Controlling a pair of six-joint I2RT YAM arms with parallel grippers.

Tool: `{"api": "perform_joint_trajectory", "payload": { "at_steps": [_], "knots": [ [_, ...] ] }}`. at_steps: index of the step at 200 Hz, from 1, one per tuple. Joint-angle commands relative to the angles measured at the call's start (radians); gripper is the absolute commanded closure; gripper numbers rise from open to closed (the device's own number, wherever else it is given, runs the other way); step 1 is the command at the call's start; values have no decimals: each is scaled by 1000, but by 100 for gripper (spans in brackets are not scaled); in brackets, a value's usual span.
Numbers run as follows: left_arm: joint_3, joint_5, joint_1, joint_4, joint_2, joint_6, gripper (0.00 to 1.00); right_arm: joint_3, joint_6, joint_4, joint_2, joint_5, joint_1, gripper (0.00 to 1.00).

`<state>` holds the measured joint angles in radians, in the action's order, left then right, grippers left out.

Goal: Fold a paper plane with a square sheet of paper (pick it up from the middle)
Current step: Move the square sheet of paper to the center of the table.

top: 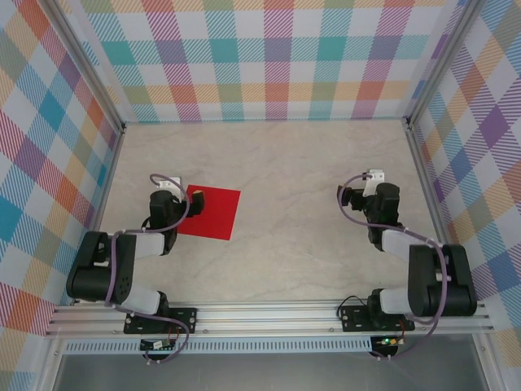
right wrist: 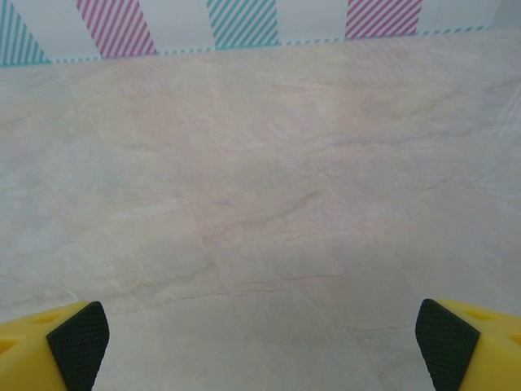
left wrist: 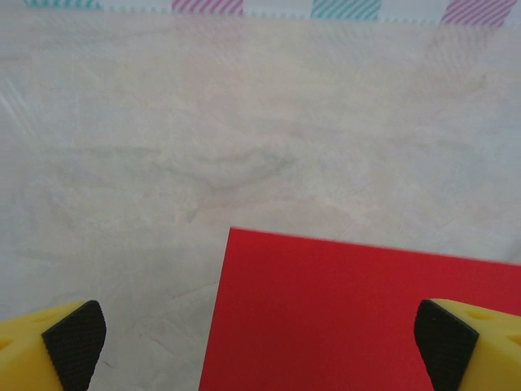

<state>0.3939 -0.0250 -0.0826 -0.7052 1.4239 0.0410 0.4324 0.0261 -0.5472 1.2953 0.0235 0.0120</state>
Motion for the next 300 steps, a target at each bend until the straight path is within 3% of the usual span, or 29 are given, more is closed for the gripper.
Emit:
{"api": "perform_joint_trajectory", "payload": {
  "at_steps": [1,24,59,77,99,131,140,161,207,227,264,300],
  "knots": [
    [31,31,17,151,-127,-28,0,57,62,275,-127,8,-4,0],
    [46,12,17,259,-244,-72,0,167,188,583,-231,33,-5,0],
    [106,-71,17,445,-396,-227,0,349,364,890,-234,96,-4,0],
    [199,-148,18,631,-428,-388,0,339,412,882,-222,138,-6,0],
    [334,-197,18,889,-432,-455,0,325,492,837,-175,342,-7,0],
    [319,-62,18,877,-470,-450,0,342,662,731,-42,652,59,0],
    [294,-40,18,849,-490,-471,0,370,662,753,-18,615,121,0],
    [268,-106,20,888,-552,-548,0,419,663,787,12,488,272,0],
    [213,-101,18,940,-643,-560,0,553,732,784,209,403,483,0],
    [248,-84,20,1045,-601,-576,0,655,743,798,335,367,565,0],
    [298,19,20,1077,-447,-535,0,839,793,792,556,325,670,0],
    [331,29,28,1085,-371,-538,0,1044,809,852,734,320,737,0]
  ]
}}
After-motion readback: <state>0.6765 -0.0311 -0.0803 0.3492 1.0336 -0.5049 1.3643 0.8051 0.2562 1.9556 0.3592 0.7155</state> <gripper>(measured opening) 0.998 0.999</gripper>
